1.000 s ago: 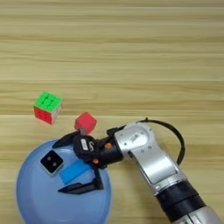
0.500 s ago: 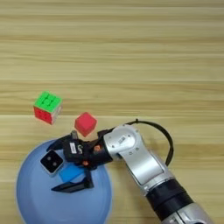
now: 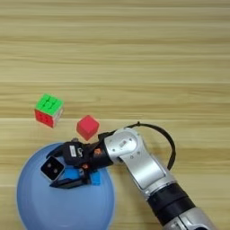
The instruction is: Move the objects on the table
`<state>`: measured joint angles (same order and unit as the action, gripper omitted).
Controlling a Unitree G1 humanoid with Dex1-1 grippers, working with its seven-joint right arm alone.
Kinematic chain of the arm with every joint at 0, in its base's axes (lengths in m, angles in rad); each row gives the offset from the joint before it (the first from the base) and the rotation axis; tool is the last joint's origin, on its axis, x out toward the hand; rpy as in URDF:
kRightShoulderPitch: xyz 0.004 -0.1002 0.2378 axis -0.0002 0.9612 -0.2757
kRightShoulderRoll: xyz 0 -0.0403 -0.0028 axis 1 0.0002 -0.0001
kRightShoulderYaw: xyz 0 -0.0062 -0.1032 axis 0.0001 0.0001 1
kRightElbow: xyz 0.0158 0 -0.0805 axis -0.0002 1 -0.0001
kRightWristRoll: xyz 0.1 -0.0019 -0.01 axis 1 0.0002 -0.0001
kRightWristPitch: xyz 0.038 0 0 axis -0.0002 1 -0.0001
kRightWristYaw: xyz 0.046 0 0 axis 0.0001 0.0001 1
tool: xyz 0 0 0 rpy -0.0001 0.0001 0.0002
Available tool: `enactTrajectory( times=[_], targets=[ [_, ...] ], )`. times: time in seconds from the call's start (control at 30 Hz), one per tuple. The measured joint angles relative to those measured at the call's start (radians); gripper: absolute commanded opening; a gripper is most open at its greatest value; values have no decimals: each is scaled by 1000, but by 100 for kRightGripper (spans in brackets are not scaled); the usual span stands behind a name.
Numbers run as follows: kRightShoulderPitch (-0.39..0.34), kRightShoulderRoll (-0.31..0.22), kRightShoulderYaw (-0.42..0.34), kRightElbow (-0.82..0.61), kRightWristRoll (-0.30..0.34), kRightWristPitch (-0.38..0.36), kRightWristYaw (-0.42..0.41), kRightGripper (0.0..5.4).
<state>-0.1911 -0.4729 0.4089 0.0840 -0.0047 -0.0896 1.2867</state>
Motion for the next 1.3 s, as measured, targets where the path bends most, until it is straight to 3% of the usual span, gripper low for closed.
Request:
enactTrajectory(
  times=[0.33,0.73,1.03,1.3],
  targets=[
    [-5,3,-9,-1,10,3,-10,321],
    [-85,18,-131,-34,140,128,-41,321],
    [-126,13,-225,41,159,167,-100,321],
    [-211,0,-309,197,153,166,-167,321]
  ],
)
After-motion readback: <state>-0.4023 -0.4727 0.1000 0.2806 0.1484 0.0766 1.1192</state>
